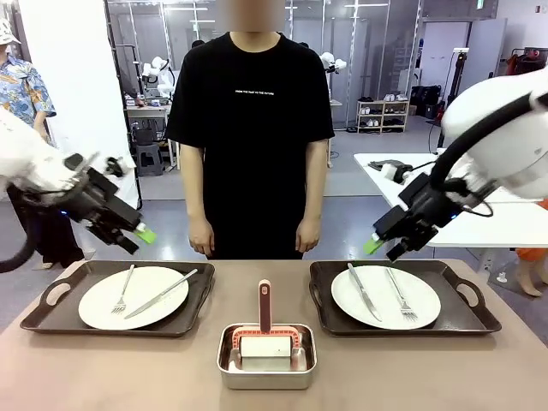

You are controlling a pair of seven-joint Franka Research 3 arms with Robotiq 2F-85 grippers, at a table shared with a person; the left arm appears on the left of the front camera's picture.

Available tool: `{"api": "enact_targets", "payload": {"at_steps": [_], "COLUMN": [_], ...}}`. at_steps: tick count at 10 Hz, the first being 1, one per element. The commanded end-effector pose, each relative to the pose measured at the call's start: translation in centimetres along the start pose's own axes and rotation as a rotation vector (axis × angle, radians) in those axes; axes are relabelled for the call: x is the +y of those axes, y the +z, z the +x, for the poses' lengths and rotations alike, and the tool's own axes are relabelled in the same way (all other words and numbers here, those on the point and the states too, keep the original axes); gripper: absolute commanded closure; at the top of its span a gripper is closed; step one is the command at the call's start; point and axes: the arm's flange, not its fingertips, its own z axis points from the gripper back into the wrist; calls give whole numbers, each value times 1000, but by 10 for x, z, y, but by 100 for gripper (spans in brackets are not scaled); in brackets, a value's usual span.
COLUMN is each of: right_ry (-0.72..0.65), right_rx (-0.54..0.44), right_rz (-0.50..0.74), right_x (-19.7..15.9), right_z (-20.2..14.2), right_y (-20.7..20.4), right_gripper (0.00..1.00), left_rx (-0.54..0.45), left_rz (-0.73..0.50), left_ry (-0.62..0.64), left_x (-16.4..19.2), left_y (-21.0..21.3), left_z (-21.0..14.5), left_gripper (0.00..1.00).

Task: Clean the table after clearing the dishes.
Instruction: When the left (or right) Handle tray is removed, use the left hand (or right hand) to clean the left (or right) side of the table with the Lint Roller.

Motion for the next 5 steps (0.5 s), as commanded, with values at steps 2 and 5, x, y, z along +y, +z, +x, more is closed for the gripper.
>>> {"api": "enact_targets", "payload": {"at_steps": [2, 5], "right_ry": [-129, -260], "right_rx": [-54, -128], "right_rz": [293, 455], "right_x": [-44, -99], "right_z": [-1, -28], "right_y": [57, 106], "right_gripper": [0, 0], "left_rx": [-50, -197], "left_rz": [-209, -388], "left_ry": [50, 99], "left_x": [51, 94], "left_y": [54, 113], "left_z": [-15, -51], "left_gripper": [0, 0]}}
